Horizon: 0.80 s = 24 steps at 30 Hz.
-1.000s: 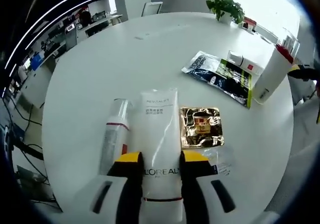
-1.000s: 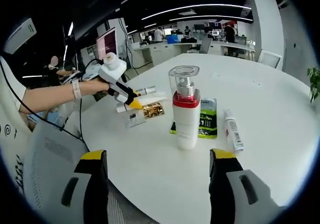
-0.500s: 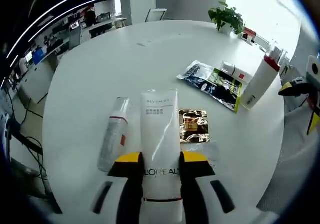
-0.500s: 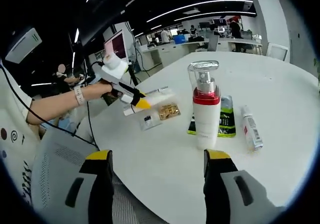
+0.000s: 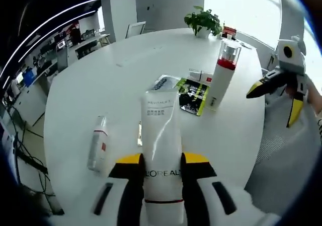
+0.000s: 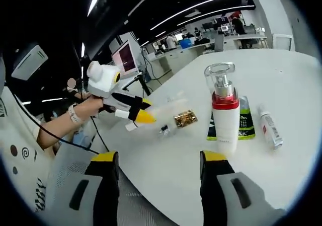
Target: Arrange the skincare products in the storage area until every visible bottle or jar stands upright without overlapping.
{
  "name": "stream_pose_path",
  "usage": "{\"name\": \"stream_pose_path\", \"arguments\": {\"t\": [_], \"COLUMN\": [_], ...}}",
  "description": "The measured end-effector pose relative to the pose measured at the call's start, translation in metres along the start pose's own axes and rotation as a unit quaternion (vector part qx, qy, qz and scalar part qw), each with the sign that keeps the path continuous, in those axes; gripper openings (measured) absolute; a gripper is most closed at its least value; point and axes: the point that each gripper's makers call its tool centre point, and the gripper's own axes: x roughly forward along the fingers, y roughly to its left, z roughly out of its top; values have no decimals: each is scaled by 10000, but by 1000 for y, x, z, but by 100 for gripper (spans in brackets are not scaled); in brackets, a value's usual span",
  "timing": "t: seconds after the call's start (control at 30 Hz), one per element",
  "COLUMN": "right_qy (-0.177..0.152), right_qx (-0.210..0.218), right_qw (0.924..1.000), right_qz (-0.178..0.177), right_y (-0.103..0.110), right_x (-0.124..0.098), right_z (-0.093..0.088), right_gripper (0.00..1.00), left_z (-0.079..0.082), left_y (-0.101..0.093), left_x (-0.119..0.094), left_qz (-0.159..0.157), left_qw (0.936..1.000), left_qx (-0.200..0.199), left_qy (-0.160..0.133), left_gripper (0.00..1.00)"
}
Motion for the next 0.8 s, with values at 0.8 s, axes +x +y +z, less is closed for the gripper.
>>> {"name": "stream_pose_path", "arguments": {"t": [0.8], "right_qy": [-1116], "right_qx": [1530], "right_qw": [9786], "right_qz": [811], "right_y": [27], "right_x": [11], "right_z": [37], "right_gripper": [42], "left_z": [27], "left_y": [-88], "left_x": [-44], "left_qz": [-299], "left_qw": [9927], "left_qx": [868], "left_qy": [-778], "left_gripper": [23]}}
